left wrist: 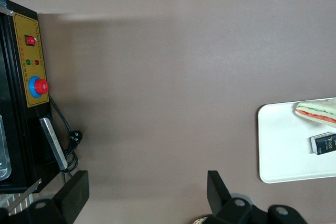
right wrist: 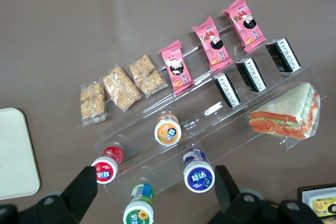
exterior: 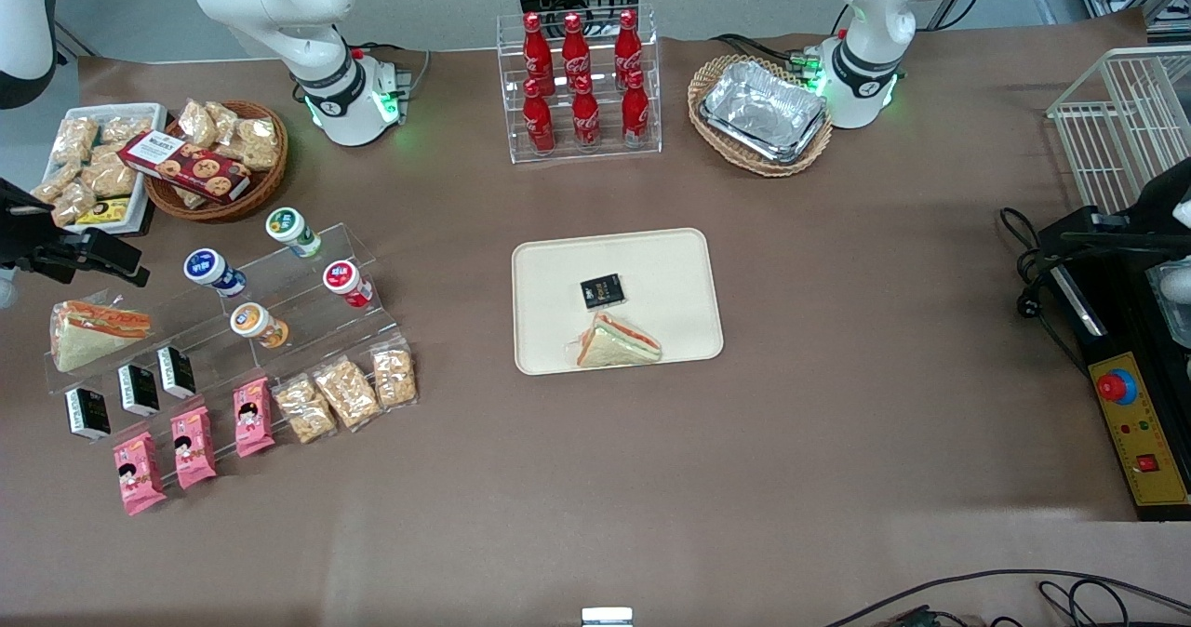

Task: Place green gum on tray
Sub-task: 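Move the right gripper over the green-labelled tub on the acrylic rack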

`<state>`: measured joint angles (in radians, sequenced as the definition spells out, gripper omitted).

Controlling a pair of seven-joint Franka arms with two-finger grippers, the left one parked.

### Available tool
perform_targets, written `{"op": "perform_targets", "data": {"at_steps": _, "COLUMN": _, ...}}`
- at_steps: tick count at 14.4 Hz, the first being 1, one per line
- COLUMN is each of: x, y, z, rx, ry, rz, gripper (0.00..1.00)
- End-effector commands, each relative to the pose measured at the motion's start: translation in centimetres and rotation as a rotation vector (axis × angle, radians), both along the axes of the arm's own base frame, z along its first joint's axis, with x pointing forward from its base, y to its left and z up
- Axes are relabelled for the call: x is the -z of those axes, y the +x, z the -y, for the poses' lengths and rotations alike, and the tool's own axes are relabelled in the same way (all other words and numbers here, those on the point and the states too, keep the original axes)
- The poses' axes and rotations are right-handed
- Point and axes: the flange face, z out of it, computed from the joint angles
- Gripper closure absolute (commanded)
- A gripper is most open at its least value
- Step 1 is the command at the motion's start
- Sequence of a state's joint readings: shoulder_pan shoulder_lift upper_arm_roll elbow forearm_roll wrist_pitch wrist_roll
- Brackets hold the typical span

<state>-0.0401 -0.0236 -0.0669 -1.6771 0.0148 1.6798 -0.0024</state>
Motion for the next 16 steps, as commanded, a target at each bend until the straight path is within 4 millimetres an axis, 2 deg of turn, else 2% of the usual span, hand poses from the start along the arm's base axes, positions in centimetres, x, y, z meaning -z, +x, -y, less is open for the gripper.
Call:
{"op": "perform_targets", "data": {"at_steps": 1, "x": 0.1, "y": 0.4, "z": -0.4, "rx": 0.007, "ry": 0.015, "rz": 0.001, "gripper": 0.00}}
{"op": "perform_targets", "data": {"at_steps": 3, "x": -0.2, "y": 0.4, "z": 0.1, "rx": 0.006, "ry": 0.014, "rz": 0.009, "gripper": 0.00}}
{"op": "perform_targets", "data": {"at_steps": 8, "x": 0.2, "y": 1.0, "z": -1.8, "rx": -0.035, "ry": -0.002, "rz": 0.007, "gripper": 0.00}}
{"op": "perform_targets", "data": {"at_steps": 12, "x": 0.4, "y": 1.3, "z": -2.2, "rx": -0.039, "ry": 0.016, "rz": 0.024, "gripper": 0.00}}
{"op": "perform_targets", "data": {"at_steps": 13, "x": 0.1, "y": 0.9, "z": -2.5, "rx": -0.037, "ry": 0.046, "rz": 0.023, "gripper": 0.00}}
{"op": "perform_targets", "data": {"at_steps": 14, "x": -0.3, "y": -0.2, "z": -2.7, "rx": -0.041, "ry": 0.051, "rz": 0.003, "gripper": 0.00}}
{"op": "perform_targets", "data": {"at_steps": 15, "x": -0.1, "y": -1.3, "z": -4.1, "rx": -0.064, "ry": 0.053, "rz": -0.011, "gripper": 0.00}}
{"op": "perform_targets", "data": {"at_steps": 16, "x": -0.2, "y": -2.8, "z": -4.2, "rx": -0.063, "ry": 0.060, "rz": 0.003, "gripper": 0.00}}
